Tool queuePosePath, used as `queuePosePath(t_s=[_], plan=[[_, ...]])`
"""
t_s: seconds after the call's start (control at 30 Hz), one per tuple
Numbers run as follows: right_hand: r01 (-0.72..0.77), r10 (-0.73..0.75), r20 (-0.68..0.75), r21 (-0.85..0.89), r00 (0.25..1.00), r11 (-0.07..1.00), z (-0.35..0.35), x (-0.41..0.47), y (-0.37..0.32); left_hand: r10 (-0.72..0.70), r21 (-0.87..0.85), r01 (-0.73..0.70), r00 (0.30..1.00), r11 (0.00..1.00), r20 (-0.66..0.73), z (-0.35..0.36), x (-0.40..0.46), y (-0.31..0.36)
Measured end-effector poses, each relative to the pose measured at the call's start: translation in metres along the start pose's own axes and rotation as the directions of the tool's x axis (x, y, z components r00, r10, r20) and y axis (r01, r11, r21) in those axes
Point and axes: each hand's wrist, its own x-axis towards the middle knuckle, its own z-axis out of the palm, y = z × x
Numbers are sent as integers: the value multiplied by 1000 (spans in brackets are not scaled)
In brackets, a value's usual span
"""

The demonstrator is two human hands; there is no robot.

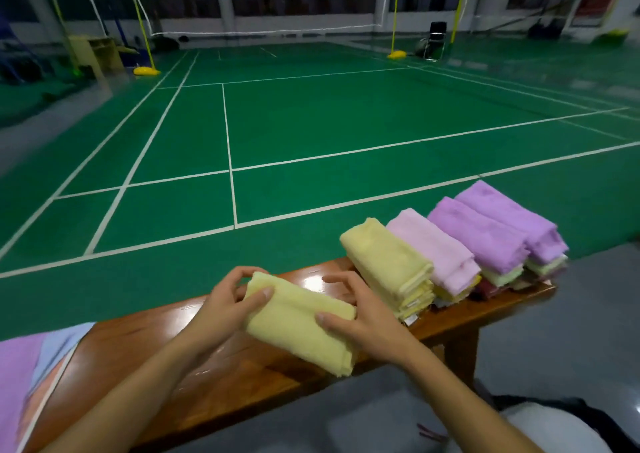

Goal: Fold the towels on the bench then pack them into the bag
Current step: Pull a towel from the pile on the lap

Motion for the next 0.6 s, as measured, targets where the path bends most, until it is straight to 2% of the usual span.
queuePosePath(t_s=[0.1, 0.27, 0.37, 0.47, 0.6], plan=[[52, -52, -72, 2, 996, 999, -34, -10, -3, 29, 11, -29, 999, 1000, 26, 33, 29, 16], [8, 0, -253, 31, 968, 999, -85, -20, 2, 168, 72, -171, 985, 983, 45, 94, 78, 49], [4, 6, -417, 21, 909, 1000, -113, -19, 11, 259, 101, -266, 963, 959, 79, 134, 110, 68], [-8, -24, -579, -54, 815, 999, -138, -9, 24, 326, 164, -339, 940, 926, 100, 173, 148, 85], [-90, -39, -633, -171, 773, 981, -155, 9, 38, 340, 236, -369, 927, 899, 156, 212, 197, 105]])
